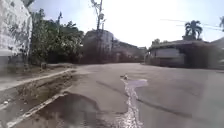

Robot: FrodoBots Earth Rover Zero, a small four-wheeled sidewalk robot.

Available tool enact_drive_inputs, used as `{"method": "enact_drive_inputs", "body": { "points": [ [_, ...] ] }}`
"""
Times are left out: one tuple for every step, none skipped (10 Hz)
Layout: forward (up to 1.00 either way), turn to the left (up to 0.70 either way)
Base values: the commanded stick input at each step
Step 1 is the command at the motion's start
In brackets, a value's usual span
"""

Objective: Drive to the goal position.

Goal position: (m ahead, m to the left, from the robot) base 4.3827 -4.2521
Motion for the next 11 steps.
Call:
{"method": "enact_drive_inputs", "body": {
  "points": [
    [1.0, 0.0],
    [1.0, 0.0],
    [1.0, -0.01],
    [1.0, -0.08],
    [1.0, -0.38],
    [1.0, -0.4],
    [1.0, -0.4],
    [1.0, -0.31],
    [1.0, -0.01],
    [1.0, 0.0],
    [1.0, 0.0]
  ]
}}
